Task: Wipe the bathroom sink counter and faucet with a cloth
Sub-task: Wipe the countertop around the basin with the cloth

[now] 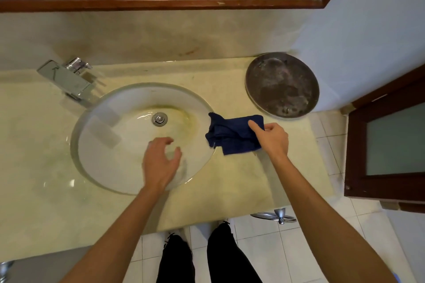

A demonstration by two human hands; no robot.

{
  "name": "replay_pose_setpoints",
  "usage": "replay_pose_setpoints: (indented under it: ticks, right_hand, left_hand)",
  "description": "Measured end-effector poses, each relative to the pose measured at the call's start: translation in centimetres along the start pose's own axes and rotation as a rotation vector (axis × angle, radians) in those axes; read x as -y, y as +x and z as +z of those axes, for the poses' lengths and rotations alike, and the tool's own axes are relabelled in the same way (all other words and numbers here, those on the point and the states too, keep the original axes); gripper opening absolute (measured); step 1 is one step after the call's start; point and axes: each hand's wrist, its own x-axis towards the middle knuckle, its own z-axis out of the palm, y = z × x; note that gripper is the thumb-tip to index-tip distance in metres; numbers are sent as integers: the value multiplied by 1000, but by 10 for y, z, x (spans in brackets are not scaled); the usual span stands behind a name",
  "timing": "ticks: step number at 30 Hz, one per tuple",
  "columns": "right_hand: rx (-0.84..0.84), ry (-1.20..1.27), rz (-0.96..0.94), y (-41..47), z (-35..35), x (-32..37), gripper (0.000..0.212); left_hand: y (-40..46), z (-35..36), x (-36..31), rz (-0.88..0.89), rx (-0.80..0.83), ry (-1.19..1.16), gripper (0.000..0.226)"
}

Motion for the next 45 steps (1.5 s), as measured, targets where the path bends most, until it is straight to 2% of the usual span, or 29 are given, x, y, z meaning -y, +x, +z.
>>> replay_pose_setpoints:
  ticks: [3, 5, 7, 10, 13, 16, 18, 19, 21, 24, 26, 27, 29, 31, 33, 36, 38, 40, 42, 43, 45]
  right_hand:
    - [2, -20, -50, 6, -2, 6, 25]
    - [2, 19, -152, 7, -9, 9, 21]
    - [64, 84, -245, 11, -16, 11, 21]
    - [234, 261, -243, 21, -30, 14, 23]
    - [348, 385, -160, 28, -42, 12, 22]
    - [310, 439, -71, 37, -47, 5, 25]
    - [251, 408, -26, 42, -52, -3, 27]
    - [218, 313, -49, 44, -54, -8, 29]
    - [89, -31, -227, 44, -55, -22, 40]
    - [-129, -378, -720, 38, -49, -33, 52]
    - [-92, -469, -1050, 31, -41, -30, 62]
    - [-20, -532, -1137, 30, -34, -29, 73]
    - [118, -739, -1172, 35, -16, -32, 96]
    - [174, -923, -1172, 48, -3, -40, 104]
    - [140, -1004, -1269, 62, 0, -44, 92]
    - [19, -1005, -1434, 74, 5, -33, 61]
    - [37, -846, -1344, 71, 9, -7, 46]
    - [169, -653, -1077, 72, 3, 27, 31]
    - [489, -481, -778, 81, -9, 53, 22]
    - [637, -302, -599, 84, -13, 62, 22]
    - [795, 142, -197, 78, -12, 68, 24]
  left_hand:
    - [22, 39, -68, 331, 164, 6, 55]
    - [40, 60, -103, 455, 279, 102, 78]
    - [53, 76, -121, 535, 389, 249, 87]
    - [61, 85, -120, 506, 464, 388, 72]
    - [63, 82, -110, 477, 360, 457, 57]
    - [61, 78, -104, 539, 212, 623, 51]
    - [54, 77, -98, 570, 110, 658, 33]
    - [48, 77, -94, 590, 79, 636, 22]
    - [31, 80, -83, 647, 125, 539, 12]
    - [3, 86, -66, 764, 276, 417, 1]
    - [-8, 83, -63, 687, 299, 377, 3]
    - [-11, 79, -64, 618, 278, 351, 5]
    - [-17, 70, -66, 491, 204, 290, 9]
    - [-22, 58, -58, 381, 131, 269, 20]
    - [-27, 43, -37, 268, 79, 293, 25]
    - [-34, 16, 6, 60, 13, 328, 17]
    - [-36, 1, 32, -69, -12, 349, 15]
    - [-37, -6, 48, -179, -26, 326, 17]
    - [-39, -8, 52, -272, -54, 251, 18]
    - [-39, -8, 50, -302, -71, 218, 17]
    - [-39, -8, 48, -328, -90, 182, 15]
